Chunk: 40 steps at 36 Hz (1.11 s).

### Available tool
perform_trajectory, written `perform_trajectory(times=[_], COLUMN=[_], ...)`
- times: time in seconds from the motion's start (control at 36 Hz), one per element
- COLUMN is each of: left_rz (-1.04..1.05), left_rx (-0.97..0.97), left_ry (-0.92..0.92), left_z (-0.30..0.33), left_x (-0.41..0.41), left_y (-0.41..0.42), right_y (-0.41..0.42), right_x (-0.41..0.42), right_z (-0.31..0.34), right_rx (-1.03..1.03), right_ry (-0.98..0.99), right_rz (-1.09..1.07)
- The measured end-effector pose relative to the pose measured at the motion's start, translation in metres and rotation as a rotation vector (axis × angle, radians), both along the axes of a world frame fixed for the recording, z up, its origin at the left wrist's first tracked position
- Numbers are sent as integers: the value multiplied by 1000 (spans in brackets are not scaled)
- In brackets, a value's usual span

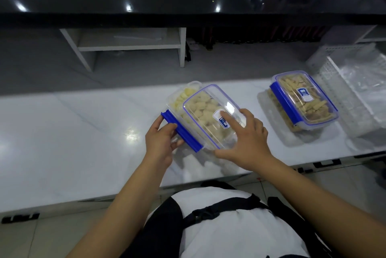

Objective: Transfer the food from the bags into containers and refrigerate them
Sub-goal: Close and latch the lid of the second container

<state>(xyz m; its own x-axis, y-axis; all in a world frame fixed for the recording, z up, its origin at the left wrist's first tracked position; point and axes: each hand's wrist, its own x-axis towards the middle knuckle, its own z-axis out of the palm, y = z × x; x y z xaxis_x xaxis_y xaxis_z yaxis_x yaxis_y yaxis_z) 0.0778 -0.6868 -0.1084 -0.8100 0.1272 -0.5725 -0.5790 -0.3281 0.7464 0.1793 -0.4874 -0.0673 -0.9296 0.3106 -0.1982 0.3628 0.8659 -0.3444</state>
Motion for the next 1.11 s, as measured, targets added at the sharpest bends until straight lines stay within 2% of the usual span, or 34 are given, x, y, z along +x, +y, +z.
perform_trajectory(times=[0.33,0.5,0.64,0.89,1.11], left_rz=[8,-8,-9,-32,-24], left_rx=[3,-22,-21,-5,51], left_ry=[-8,-16,-32,14,33], left_z=[0,2,3,4,7], left_x=[0,-1,1,13,18], left_y=[2,0,-1,0,1], right_y=[16,16,15,-13,-31], right_x=[82,86,85,1,-47], right_z=[4,5,13,9,-23], right_rx=[83,89,85,54,161], right_ry=[55,-23,32,144,19], right_rz=[-90,-90,-69,-22,40])
